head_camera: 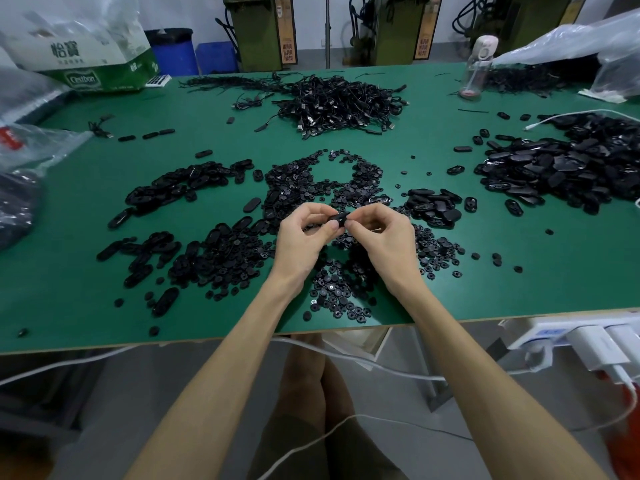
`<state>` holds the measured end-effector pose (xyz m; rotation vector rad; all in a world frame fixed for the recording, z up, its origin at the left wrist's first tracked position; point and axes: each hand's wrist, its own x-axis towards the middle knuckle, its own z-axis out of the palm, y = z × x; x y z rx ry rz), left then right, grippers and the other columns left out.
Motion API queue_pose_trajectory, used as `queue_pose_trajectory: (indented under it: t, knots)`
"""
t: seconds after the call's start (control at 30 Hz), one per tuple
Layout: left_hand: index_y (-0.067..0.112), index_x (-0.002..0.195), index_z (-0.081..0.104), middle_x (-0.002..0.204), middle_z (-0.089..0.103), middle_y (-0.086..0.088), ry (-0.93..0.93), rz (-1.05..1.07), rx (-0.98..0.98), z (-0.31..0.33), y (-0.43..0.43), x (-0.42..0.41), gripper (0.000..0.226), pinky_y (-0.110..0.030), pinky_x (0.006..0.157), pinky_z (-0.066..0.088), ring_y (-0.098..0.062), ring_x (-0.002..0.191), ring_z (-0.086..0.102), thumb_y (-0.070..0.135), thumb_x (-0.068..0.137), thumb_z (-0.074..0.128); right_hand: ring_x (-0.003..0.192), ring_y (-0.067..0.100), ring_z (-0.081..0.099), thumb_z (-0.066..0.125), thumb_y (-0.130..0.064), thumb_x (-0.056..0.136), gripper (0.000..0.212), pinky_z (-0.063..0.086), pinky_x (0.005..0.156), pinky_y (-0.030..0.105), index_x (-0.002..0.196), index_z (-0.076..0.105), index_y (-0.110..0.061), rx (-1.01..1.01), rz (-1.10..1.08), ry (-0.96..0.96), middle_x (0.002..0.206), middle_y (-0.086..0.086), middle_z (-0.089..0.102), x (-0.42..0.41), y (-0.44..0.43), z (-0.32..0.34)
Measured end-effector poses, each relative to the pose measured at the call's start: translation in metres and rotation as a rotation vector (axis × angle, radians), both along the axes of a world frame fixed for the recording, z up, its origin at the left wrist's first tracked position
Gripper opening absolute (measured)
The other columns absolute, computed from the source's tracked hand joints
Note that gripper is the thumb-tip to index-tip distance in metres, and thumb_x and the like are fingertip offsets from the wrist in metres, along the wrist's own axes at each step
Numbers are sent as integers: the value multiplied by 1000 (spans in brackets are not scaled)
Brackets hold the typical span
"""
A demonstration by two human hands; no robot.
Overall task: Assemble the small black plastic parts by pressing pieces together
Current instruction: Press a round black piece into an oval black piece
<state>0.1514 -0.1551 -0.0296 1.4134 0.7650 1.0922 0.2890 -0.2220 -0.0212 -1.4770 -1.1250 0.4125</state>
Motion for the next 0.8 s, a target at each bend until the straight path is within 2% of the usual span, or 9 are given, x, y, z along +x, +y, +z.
queue_pose_trajectory:
  t: [0.17,0.27,0.6,0.7,0.8]
  knots:
    - [-4,112,66,109,70,-21,-5,-27,-3,1,-1,0,18,-34,90,61,-27,94,77,-5,94,69,80,8,65,76,-15,90,3,53,78,22,93,77,-14,-10,-20,-14,87,-2,74,0,-1,1]
    - [-6,114,66,108,72,-19,-20,-24,-29,1,-2,0,20,-29,85,62,-25,92,78,-5,95,69,82,12,66,76,-15,91,4,53,77,22,95,76,-13,-14,-18,-19,87,0,74,0,-1,2]
    - [5,105,71,103,75,-17,-29,-22,-55,-1,0,-1,14,-27,82,61,-26,93,78,-3,93,72,76,6,63,75,-15,90,3,49,70,16,91,73,-14,-46,-19,-54,83,-2,71,-2,1,0]
    - [4,104,70,100,76,-15,-9,-22,-52,-2,1,-1,14,-27,82,61,-24,92,78,-4,92,72,73,5,60,75,-12,89,6,44,66,12,86,70,-13,-36,-22,-119,81,-1,69,-3,0,-1]
    - [-1,107,69,100,76,-16,7,-6,-43,-3,3,-1,14,-28,80,61,-22,92,77,-4,93,71,75,8,59,76,-8,88,8,42,69,13,85,70,-12,1,-16,-233,83,2,67,-6,0,0]
